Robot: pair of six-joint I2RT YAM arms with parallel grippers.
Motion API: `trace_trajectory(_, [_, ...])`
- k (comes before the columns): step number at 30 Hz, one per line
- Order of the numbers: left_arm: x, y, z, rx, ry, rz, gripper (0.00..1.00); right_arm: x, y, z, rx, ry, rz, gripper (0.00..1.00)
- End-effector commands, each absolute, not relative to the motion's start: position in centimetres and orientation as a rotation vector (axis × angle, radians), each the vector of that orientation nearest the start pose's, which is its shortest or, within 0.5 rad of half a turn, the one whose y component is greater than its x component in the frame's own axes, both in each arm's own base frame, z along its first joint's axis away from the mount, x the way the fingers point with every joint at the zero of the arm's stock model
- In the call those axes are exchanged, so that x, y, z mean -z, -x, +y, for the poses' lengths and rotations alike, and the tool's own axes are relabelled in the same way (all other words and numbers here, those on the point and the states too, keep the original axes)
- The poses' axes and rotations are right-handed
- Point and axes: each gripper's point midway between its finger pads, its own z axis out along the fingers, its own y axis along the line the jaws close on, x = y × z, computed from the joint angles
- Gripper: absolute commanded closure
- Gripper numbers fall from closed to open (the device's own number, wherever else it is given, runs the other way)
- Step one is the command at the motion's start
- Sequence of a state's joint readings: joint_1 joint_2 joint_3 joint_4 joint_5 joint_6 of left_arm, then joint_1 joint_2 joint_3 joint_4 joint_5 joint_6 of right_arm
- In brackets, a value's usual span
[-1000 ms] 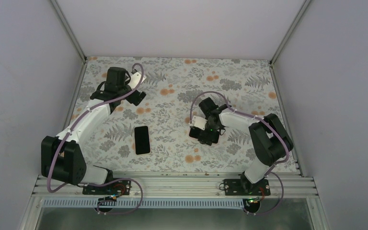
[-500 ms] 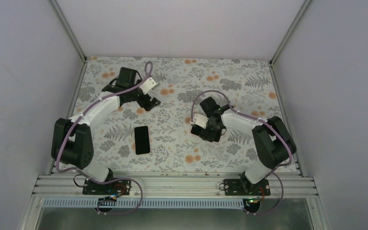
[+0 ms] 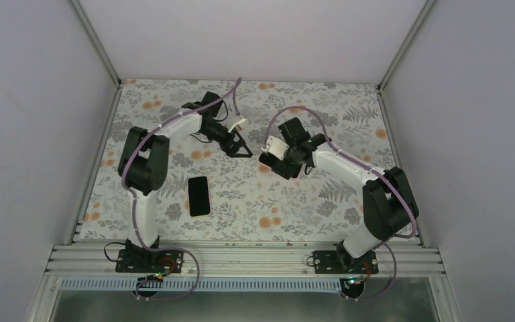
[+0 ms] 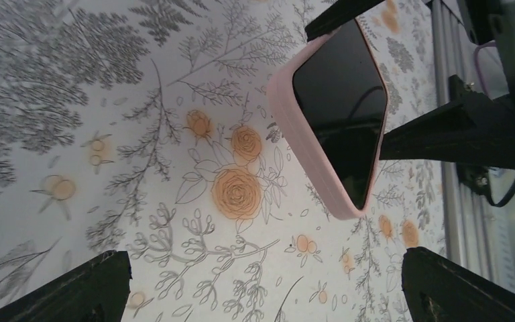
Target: Take the phone out of the phone case
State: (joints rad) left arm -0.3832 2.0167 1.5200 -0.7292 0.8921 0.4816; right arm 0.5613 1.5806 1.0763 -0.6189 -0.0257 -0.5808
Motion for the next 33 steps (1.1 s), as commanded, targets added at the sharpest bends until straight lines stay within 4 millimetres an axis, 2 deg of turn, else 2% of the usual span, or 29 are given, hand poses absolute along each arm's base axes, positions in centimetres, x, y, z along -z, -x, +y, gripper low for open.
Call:
trace_trajectory(1, [-11.6,-34.7,-30.4,1.419,-1.206,2.233,0.0,-10.5,-33.6,21.8,-0.045,1.373,2.215,0.28])
trace_trajectory(6, [-11.8,-35.7,-31.7,1.568,-1.148,2.239,0.0,-10.7,-34.4,22.4,-0.054,1.347,2.208,0.28])
trace_trajectory(11, [-11.8,-36.0,-32.8,1.594,-1.15,2.241,0.0,-10.9,-35.0,23.0,-0.067,1.335,2.197,0.26])
trace_trajectory(17, [-11.8,-35.7,-33.8,1.609,-1.157,2.251,0.0,-12.2,-36.0,23.6,-0.068,1.302,2.164,0.25])
trace_trajectory(18, [-11.6,-35.7,-33.9,1.606,-1.157,2.259,0.0,-11.3,-36.1,23.8,-0.069,1.312,2.183,0.26])
trace_trajectory(21, [-11.4,-35.9,-34.1,1.607,-1.146,2.276,0.03,-11.5,-36.3,24.4,-0.085,1.316,2.174,0.26])
trace_trajectory(24, [-11.5,-36.3,-34.3,1.604,-1.137,2.275,0.14,-11.8,-36.2,24.8,-0.1,1.318,2.165,0.26])
trace_trajectory(30, [-12.6,-36.3,-34.9,1.645,-1.154,2.254,0.5,-11.9,-35.9,25.2,-0.105,1.322,2.156,0.26])
trace_trajectory(33, [-12.6,-36.2,-34.9,1.64,-1.158,2.259,0.61,-12.4,-35.7,25.4,-0.11,1.321,2.144,0.26])
